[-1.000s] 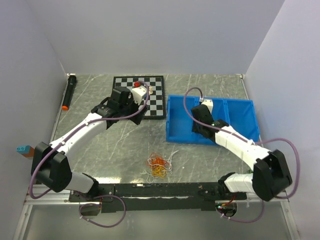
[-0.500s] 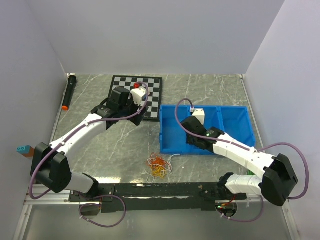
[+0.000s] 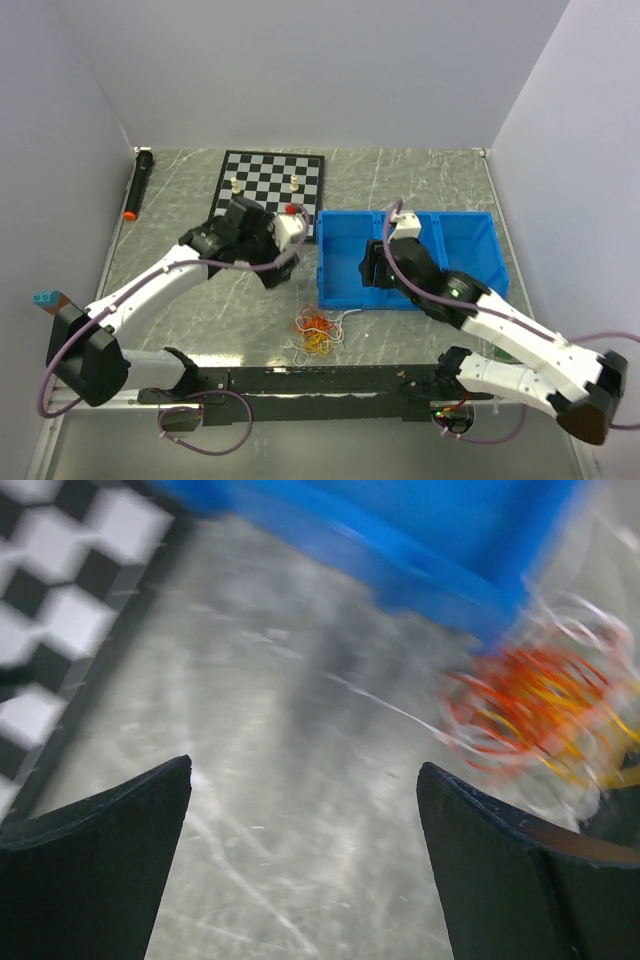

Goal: Untangle the cables

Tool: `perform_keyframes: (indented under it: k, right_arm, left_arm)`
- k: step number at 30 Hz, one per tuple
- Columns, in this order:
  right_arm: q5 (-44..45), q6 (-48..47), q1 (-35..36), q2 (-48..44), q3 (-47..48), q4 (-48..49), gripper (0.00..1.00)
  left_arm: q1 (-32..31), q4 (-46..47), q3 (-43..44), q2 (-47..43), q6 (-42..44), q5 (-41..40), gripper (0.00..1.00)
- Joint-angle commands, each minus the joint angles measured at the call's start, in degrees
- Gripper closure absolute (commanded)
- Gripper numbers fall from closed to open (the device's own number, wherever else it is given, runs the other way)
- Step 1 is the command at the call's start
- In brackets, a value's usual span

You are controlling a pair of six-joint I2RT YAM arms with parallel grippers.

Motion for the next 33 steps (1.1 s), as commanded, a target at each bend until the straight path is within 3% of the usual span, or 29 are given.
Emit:
perform_keyframes:
  k: [1,5,11,19,22,29,33]
  right_arm:
    - [-13.3,-2.6,4.2,-8.3,-7.4,9.8,0.37]
    - [-21.9,-0.3,8.4,-10.6,-14.9,14.1,0.41]
    - [-20.8,5.4,13.6,-8.3,-19.8,15.5,0.41]
    - [-20.6,7.2,14.2,-3.5,-23.5,24.1,0.42]
    - [-19.1,7.7,14.3,-0.4,-23.4,25.8,0.46]
    - [-13.8,9.9,14.2,3.2,-22.9,24.9,0.62]
    - [-13.8,10.3,14.2,4.1,-22.8,25.5,0.64]
  left_arm:
    - [-6.9,-4.5,-4.6,-2.2,5.8,6.2,0.02]
    - [-10.5,0.3,-7.9,0.3,3.5,6.3,0.04]
    - [-10.8,4.6,-7.1,7.7,-2.5,5.9,0.06]
    - [-10.8,7.4,-7.3,11.1,-5.8,10.1,0.08]
    - [-10.8,8.2,-7.3,11.4,-6.5,10.6,0.1]
    - [-10.8,9.6,-8.9,12.3,-6.6,12.5,0.38]
    - [-10.9,10.7,-9.5,12.8,-7.1,12.8,0.4]
